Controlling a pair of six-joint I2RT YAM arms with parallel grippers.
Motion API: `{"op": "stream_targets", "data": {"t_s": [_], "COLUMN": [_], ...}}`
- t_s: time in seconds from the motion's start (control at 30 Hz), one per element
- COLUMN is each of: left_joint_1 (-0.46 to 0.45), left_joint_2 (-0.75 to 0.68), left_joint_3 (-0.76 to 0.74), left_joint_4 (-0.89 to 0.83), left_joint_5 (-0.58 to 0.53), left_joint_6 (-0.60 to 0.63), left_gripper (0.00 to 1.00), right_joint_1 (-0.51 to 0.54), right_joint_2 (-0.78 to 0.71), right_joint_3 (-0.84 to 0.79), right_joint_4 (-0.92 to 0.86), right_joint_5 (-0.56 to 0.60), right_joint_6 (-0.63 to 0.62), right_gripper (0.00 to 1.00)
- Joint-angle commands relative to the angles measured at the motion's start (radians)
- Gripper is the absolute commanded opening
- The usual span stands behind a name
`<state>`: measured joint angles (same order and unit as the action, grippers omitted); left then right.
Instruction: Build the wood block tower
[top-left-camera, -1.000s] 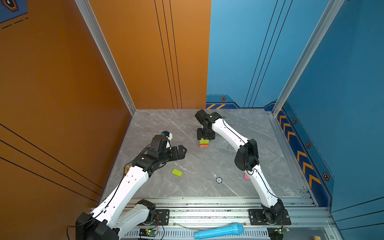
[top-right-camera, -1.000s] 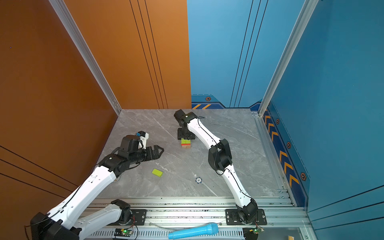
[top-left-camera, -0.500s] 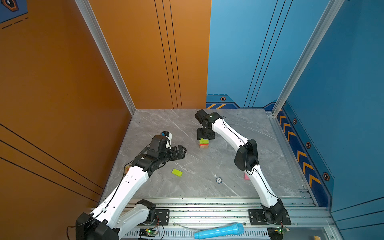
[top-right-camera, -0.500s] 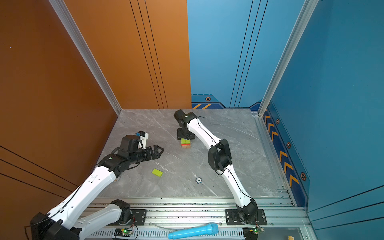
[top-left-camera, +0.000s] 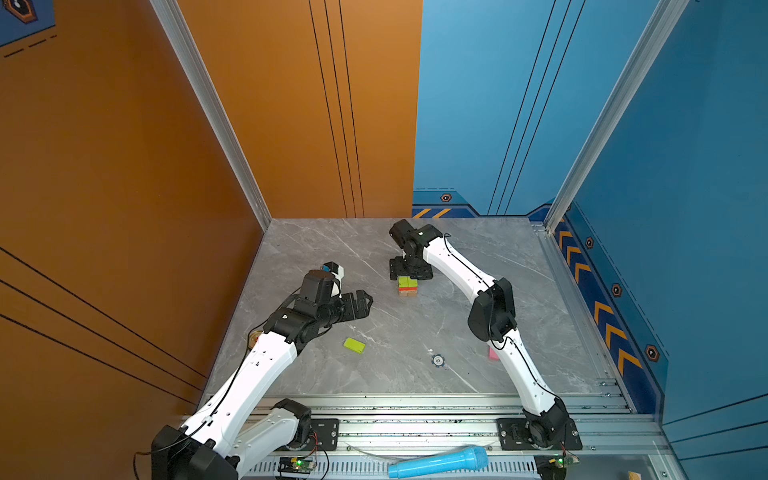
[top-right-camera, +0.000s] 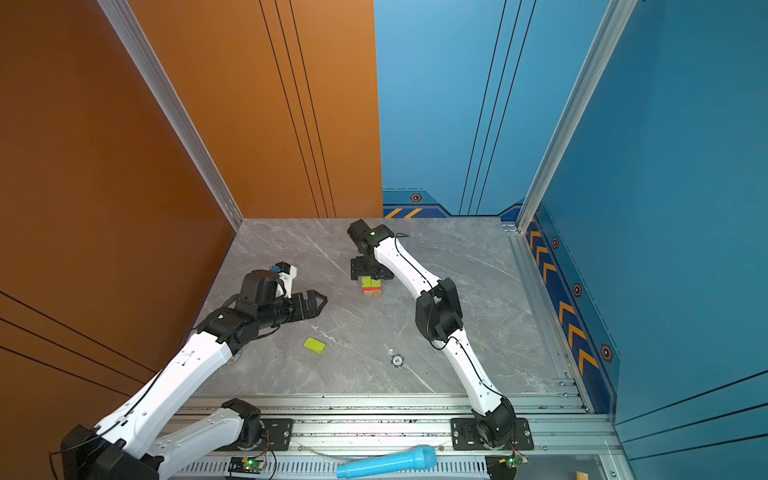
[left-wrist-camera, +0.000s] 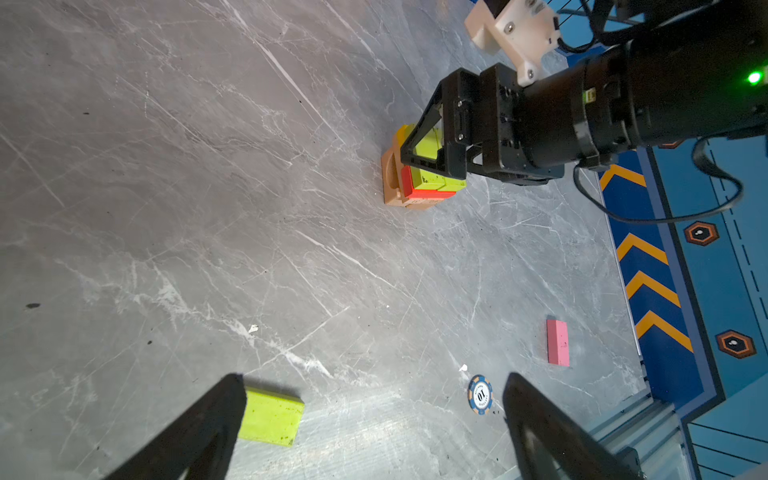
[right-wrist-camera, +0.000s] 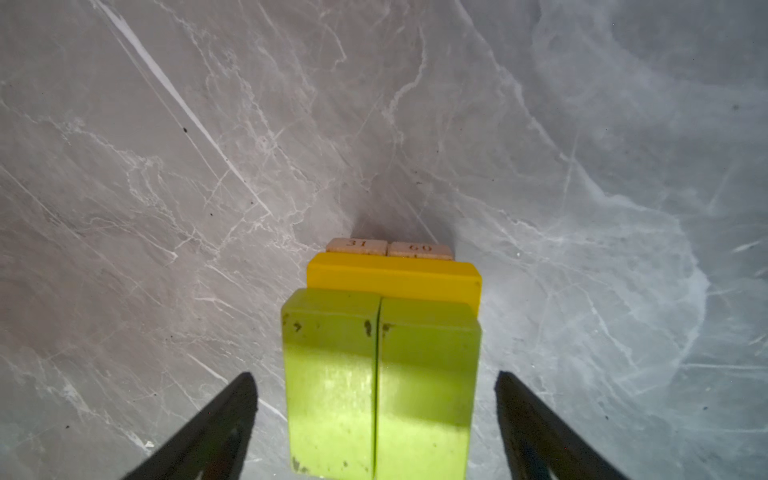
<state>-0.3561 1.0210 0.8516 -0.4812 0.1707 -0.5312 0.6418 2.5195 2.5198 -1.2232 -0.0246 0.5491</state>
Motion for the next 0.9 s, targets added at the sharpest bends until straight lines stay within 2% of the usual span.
{"op": "stream_targets", "data": {"t_s": [0.0,0.07,0.27,0.37,0.47,0.6,0.73,0.87], "left_joint_1": [0.016,0.018,0.014,-0.001,-0.055,-0.197,-0.414,-0.626], "left_joint_2": [-0.011,-0.017,-0.061,-0.098,-0.136,-0.174,-0.186,-0.165], "left_joint_3": [-0.003,0.001,0.017,0.015,0.007,-0.005,-0.011,-0.035], "left_joint_4": [0.003,-0.003,-0.041,-0.064,-0.084,-0.099,-0.117,-0.115], "left_joint_5": [0.017,0.018,0.012,0.005,-0.022,-0.111,-0.285,-0.457], "left_joint_6": [0.002,0.003,-0.002,-0.019,-0.044,-0.085,-0.137,-0.210], "left_gripper": [0.98,0.98,0.98,0.98,0.98,0.98,0.98,0.98], "right_joint_1": [0.001,-0.004,-0.010,-0.009,-0.005,-0.015,-0.036,-0.065], "right_joint_2": [-0.059,-0.093,-0.246,-0.361,-0.529,-0.757,-0.976,-1.149], "right_joint_3": [0.039,0.039,-0.029,-0.160,-0.404,-0.762,-1.084,-1.309], "right_joint_4": [-0.028,-0.030,-0.029,-0.012,0.072,0.197,0.285,0.326], "right_joint_5": [0.014,0.024,0.072,0.106,0.128,0.135,0.121,0.122], "right_joint_6": [-0.010,-0.014,-0.041,-0.048,-0.042,-0.009,0.019,0.035], "right_gripper": [0.96,1.00,1.00,1.00,1.00,1.00,1.00,1.00]}}
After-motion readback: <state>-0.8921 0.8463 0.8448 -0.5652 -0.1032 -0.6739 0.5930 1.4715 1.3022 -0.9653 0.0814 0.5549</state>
